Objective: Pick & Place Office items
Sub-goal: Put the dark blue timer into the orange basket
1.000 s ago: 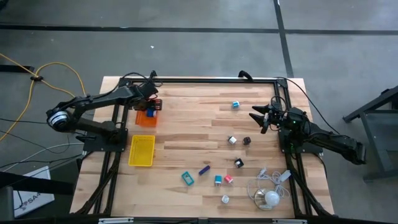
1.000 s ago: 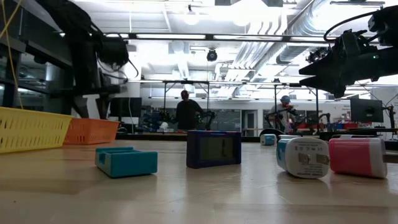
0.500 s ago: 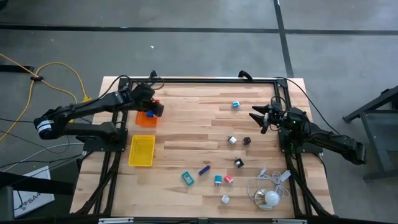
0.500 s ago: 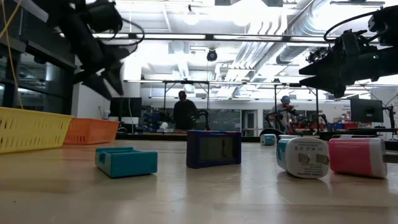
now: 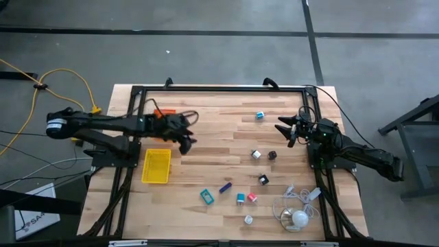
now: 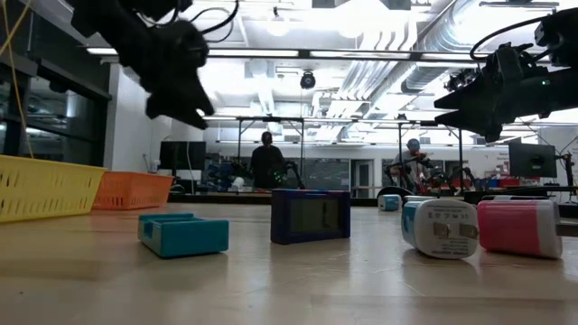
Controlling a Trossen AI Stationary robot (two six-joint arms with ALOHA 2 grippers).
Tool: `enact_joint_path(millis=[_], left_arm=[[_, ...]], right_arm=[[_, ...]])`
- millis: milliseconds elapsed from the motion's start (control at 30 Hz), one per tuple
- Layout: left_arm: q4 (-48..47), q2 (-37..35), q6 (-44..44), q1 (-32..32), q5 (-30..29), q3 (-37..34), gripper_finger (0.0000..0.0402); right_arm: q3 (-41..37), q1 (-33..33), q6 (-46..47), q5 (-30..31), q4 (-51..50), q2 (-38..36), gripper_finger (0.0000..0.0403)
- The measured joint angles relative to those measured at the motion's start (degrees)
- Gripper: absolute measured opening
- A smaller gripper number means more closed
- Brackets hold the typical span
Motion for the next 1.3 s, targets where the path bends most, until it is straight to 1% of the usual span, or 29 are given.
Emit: enact_joint_path(millis=[100,200,367,467,667,800,967,1167,1300], left_arm=[[6.19,3.74,-0.24,-3.48,0.37,0.00,0.0203],[10.20,6.89,-0.29,-6.06,0.36,0.06,0.0203],[12.34,10.73,-0.39,-10.12,0.10,1.98,0.0203],[11.92,12.35,-0.44,-12.56,-1.69,4.72,0.0203],[-1.77,16.13,-2.45,-15.66,-7.49,15.13,0.0203],[-7.32,20.60,-5.90,-17.21,-8.71,21.42,0.0203],[-11.65,26.19,-8.58,-18.72,-8.74,27.22,0.0203],[-14.55,31.66,-11.71,-20.77,-8.74,33.42,0.0203],[-17.25,34.72,-12.18,-22.36,-8.70,37.50,0.0202]], right_arm=[[0.00,0.00,0.00,-0.02,0.00,0.00,0.0219],[0.01,0.00,-0.01,-0.01,0.00,0.00,0.0219],[0.02,0.02,-0.02,-0.02,0.00,0.00,0.0219],[0.02,0.00,-0.02,-0.02,0.00,0.00,0.0219],[0.00,0.00,0.00,0.00,0.00,0.00,0.0219],[0.02,0.00,-0.02,-0.02,0.00,0.00,0.0219],[0.02,0.00,0.00,-0.02,0.00,0.00,0.0219],[0.01,0.00,-0.02,-0.02,0.00,0.00,0.0219],[0.02,0.00,-0.02,-0.02,0.00,0.00,0.0219]])
